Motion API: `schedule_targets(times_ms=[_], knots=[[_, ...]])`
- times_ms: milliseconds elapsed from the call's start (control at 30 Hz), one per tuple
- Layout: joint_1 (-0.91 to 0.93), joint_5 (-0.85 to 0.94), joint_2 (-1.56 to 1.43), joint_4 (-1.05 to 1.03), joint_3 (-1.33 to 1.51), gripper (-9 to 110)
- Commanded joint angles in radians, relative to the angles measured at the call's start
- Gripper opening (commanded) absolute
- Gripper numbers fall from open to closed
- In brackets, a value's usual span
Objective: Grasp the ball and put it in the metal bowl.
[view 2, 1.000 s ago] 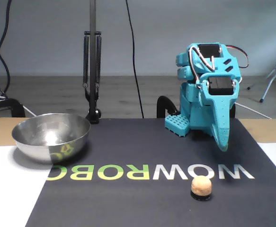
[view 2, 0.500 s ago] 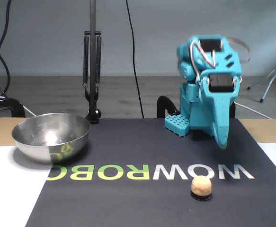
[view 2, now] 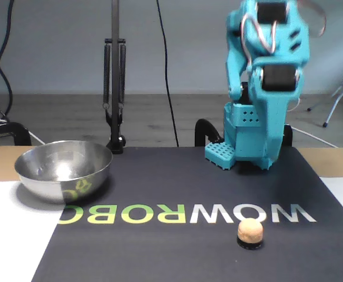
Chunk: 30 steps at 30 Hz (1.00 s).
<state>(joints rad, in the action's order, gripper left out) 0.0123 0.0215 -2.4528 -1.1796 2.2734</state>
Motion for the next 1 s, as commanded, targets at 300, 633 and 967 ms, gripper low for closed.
schedule_targets(times_ms=[300,633,967], knots=[[0.005,0.005,0.311,-0.241,-0.373,0],[0.005,0.02,0.551,-0.347,-0.597,0],[0.041,0.259,0.681,-0.333,-0.64,0]])
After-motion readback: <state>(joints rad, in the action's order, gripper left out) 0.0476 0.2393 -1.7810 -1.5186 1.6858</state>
